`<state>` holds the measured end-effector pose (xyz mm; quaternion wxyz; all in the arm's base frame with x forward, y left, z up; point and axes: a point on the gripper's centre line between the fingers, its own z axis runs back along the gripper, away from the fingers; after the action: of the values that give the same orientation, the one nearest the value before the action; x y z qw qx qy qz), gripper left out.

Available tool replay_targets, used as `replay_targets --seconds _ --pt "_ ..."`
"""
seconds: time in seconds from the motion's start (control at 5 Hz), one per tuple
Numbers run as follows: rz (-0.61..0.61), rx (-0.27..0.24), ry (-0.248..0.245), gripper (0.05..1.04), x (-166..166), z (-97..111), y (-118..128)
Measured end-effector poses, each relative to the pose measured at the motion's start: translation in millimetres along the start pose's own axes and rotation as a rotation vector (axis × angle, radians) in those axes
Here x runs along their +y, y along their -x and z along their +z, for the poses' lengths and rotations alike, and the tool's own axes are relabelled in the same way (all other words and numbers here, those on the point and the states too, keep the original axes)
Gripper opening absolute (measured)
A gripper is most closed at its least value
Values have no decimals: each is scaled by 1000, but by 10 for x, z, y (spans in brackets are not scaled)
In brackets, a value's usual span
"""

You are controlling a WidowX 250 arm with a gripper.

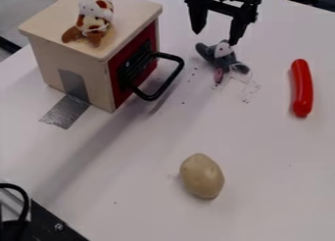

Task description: Move the gray object to the bottom of the table

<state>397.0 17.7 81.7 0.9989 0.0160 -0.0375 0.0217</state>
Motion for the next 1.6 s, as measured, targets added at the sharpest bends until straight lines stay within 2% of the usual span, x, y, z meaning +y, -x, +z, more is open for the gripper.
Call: replay_targets --seconds 0.2,0.4,0.6,0.8,1.0,1.2,1.4,1.6 --pt "-6 0 0 1000 7 -139 -193" --pt "-12 23 -12 1000 25 -325 -297" --pt "0 80 -26 999 64 -586 -251" --pt "9 92 -28 999 91 -656 -276" --pt "4 96 -47 951 128 -692 -251" --pt "4 110 -45 689 122 -751 -197" --pt "-3 124 -45 485 121 -773 -155" --pt "-7 121 -27 382 89 -713 -112"
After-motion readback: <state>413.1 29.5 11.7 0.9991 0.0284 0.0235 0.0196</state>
